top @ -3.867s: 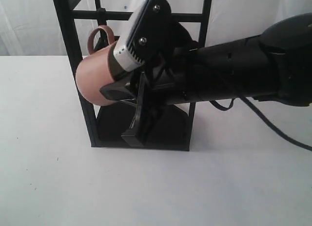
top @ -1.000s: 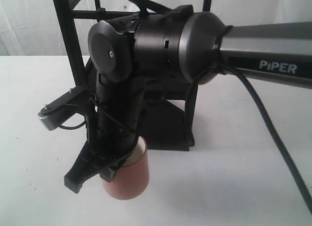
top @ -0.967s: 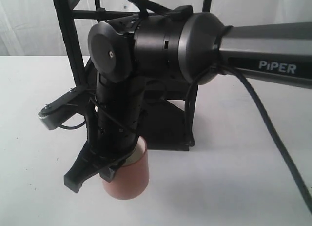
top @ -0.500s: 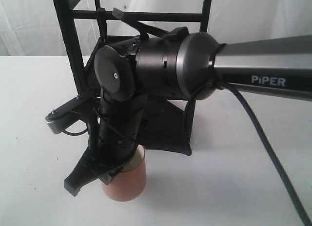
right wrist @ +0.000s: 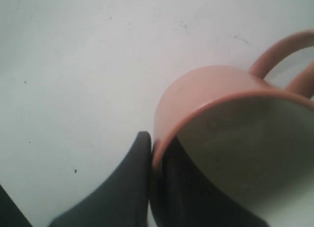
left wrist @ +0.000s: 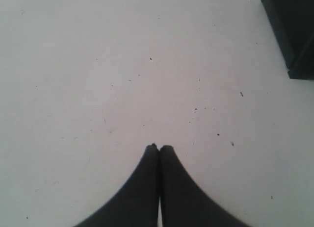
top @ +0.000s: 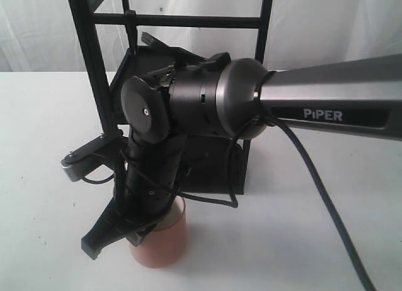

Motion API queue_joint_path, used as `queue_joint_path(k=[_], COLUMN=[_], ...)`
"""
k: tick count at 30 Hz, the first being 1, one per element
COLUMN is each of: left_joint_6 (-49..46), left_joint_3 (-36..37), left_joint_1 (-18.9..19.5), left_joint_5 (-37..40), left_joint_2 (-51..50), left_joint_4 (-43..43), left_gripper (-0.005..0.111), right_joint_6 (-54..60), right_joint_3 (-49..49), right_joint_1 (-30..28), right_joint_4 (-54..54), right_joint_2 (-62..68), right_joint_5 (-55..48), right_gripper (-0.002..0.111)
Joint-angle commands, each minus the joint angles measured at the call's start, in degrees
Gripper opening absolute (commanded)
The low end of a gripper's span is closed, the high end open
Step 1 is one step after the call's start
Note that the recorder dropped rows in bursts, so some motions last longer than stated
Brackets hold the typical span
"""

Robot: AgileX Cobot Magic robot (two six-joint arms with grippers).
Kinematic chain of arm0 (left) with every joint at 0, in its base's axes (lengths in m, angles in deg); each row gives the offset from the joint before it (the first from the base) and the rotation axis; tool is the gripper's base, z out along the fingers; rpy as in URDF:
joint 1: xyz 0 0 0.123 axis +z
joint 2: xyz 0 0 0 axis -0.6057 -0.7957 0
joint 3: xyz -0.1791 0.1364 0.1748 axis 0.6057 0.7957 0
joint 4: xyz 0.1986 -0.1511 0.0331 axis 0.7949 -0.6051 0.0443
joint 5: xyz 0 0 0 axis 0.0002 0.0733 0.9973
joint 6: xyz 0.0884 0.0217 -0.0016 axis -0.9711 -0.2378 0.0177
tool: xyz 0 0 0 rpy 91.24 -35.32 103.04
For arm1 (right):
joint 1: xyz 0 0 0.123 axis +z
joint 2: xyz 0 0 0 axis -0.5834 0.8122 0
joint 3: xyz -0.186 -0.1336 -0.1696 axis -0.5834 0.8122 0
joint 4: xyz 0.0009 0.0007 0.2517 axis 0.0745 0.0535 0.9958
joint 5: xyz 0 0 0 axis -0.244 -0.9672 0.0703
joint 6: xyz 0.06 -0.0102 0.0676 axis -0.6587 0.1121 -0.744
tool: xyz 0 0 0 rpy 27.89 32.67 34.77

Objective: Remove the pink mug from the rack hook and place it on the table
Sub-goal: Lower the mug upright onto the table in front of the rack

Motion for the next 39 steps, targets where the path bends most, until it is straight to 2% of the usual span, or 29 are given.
queue_joint_path(k=[1,24,32,39], left_joint_6=[0.29,0.29,0.29,0.29], left_joint_3=[0.07,0.07,0.07,0.07], left_joint_1=[-0.35,-0.35,-0.35,-0.35], left_joint_5=[1.63,1.63,1.63,1.63], left_joint_2=[0.24,0.24,0.24,0.24], left_joint_4=[-0.07,-0.07,-0.07,-0.07], left_gripper=[0.0,0.0,0.0,0.0], right_joint_6=[-0.22,-0.22,-0.07,-0.07], right_joint_3=[0.08,0.08,0.08,0.08], right_joint_1=[-0.2,-0.2,-0.2,-0.2], right_joint_4=[0.92,-0.34,-0.35,-0.35], right_joint_2=[-0.25,-0.14,-0.14,-0.14], right_joint_5=[1.61,-1.3,-1.07,-0.86], right_gripper=[0.0,0.0,0.016,0.019])
